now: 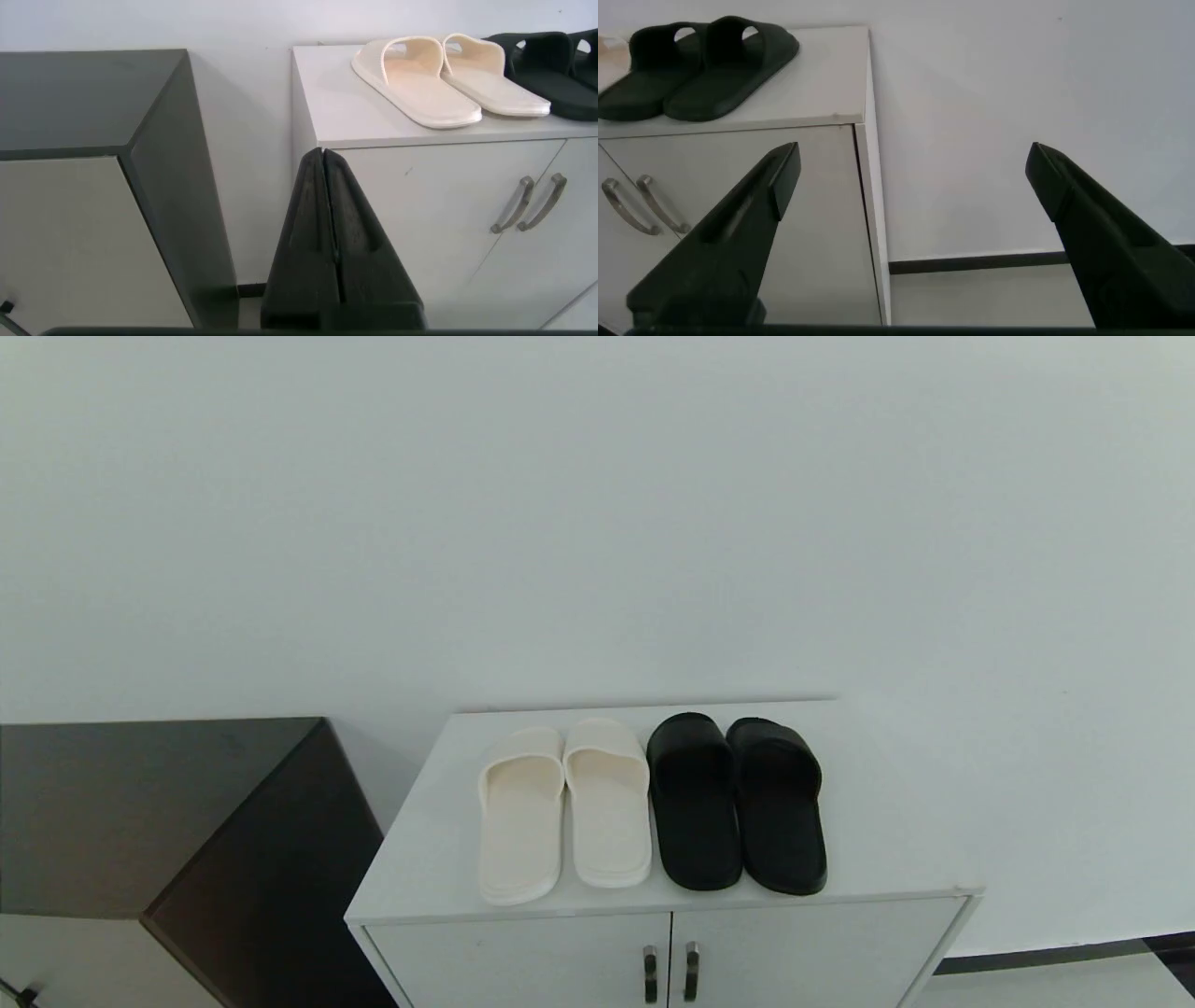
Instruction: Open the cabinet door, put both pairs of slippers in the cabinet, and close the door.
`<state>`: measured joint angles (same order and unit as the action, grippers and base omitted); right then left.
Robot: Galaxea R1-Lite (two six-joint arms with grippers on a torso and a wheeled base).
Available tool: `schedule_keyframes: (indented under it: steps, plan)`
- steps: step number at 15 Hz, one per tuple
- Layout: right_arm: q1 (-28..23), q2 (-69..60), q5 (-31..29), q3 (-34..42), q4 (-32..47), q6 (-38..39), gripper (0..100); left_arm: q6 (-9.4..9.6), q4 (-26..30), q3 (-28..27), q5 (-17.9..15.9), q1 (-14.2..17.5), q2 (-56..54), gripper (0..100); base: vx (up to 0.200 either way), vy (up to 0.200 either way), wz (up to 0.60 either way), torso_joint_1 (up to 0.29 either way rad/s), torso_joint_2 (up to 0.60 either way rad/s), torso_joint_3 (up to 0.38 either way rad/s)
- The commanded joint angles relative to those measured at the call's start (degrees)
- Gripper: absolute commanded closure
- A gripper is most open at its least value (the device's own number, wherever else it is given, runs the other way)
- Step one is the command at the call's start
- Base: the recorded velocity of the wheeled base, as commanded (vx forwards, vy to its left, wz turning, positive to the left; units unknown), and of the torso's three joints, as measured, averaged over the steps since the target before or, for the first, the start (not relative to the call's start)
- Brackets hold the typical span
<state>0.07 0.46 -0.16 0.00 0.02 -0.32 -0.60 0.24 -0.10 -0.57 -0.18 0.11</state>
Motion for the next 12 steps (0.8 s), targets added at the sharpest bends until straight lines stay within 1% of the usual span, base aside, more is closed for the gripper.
schedule_keyframes:
  steps: [1, 6, 7, 8, 9, 10, 11, 12]
  plan:
    - [0.1, 0.6, 0.0, 0.0, 0.0, 0.0, 0, -0.02, 0.0, 0.0, 0.0, 0.0, 0.1, 100, 0.0, 0.0, 0.0, 0.0, 0.0, 0.0]
    - [-0.1, 0.3, 0.2, 0.0, -0.1, 0.0, 0, -0.02, 0.0, 0.0, 0.0, 0.0, 0.1, 100, 0.0, 0.0, 0.0, 0.0, 0.0, 0.0]
    - [-0.3, -0.1, -0.1, -0.8, -1.1, -0.4, 0, -0.02, 0.0, 0.0, 0.0, 0.0, 0.1, 100, 0.0, 0.0, 0.0, 0.0, 0.0, 0.0]
    - [-0.1, 6.0, -0.1, -11.9, -4.5, 3.7, 0, 0.25, 0.0, 0.0, 0.0, 0.0, 0.1, 100, 0.0, 0.0, 0.0, 0.0, 0.0, 0.0]
    - [0.3, 12.5, 0.9, -20.3, -4.0, 8.1, 0, 0.25, 0.0, 0.0, 0.0, 0.0, 0.1, 100, 0.0, 0.0, 0.0, 0.0, 0.0, 0.0]
    - [0.4, 19.1, 6.2, -24.2, -2.1, 6.9, 0, 0.33, 0.0, 0.0, 0.0, 0.0, 0.1, 100, 0.0, 0.0, 0.0, 0.0, 0.0, 0.0]
    - [0.3, 26.8, 13.3, -25.2, -1.3, 5.2, 0, 0.33, 0.0, 0.0, 0.0, 0.0, 0.1, 100, 0.0, 0.0, 0.0, 0.0, 0.0, 0.0]
    - [0.5, 31.0, 15.2, -25.9, -1.4, 5.2, 0, 0.33, 0.0, 0.0, 0.0, 0.0, 0.1, 100, 0.0, 0.0, 0.0, 0.0, 0.0, 0.0]
